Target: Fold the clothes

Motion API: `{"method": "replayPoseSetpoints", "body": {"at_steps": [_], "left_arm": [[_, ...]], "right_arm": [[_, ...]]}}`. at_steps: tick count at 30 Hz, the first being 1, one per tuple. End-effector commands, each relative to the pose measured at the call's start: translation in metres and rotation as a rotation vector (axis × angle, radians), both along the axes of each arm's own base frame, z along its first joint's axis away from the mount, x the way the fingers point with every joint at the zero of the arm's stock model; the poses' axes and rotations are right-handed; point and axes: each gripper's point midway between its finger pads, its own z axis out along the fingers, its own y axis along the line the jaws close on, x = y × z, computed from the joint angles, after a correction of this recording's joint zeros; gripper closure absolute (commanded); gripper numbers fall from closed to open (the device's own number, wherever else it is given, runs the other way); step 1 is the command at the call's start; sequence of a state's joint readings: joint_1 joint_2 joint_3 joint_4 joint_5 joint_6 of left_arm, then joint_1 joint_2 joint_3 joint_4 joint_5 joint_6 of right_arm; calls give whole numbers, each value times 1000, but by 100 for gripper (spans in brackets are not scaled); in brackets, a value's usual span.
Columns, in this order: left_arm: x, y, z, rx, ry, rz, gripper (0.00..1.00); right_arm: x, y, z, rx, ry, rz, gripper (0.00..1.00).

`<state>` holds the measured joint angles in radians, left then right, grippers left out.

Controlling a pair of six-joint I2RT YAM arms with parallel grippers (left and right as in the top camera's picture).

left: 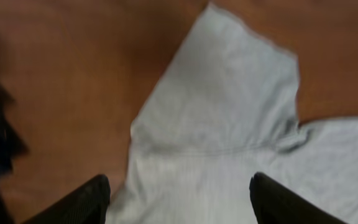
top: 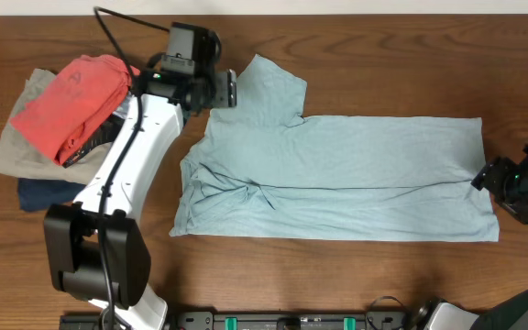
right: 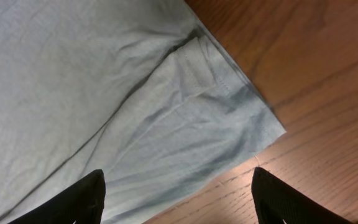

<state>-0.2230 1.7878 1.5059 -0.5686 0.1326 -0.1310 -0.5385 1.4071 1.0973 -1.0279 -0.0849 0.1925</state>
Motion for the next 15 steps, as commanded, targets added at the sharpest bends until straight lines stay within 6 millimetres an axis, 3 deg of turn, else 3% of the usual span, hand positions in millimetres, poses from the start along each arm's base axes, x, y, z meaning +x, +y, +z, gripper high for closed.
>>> {"method": "replayPoseSetpoints", "body": {"at_steps": [1,9,15], "left_arm": [[18,-7,-16,-22,-10,-37,26],[52,-12,-83,-12,15,-40,25],[64,-15,-112,-12,18,-39,26]], "right_arm": [[1,3,2,14,-15,16,26],[1,3,1,17,-11,17,26],[-2,5,1,22,0,20,25]]}}
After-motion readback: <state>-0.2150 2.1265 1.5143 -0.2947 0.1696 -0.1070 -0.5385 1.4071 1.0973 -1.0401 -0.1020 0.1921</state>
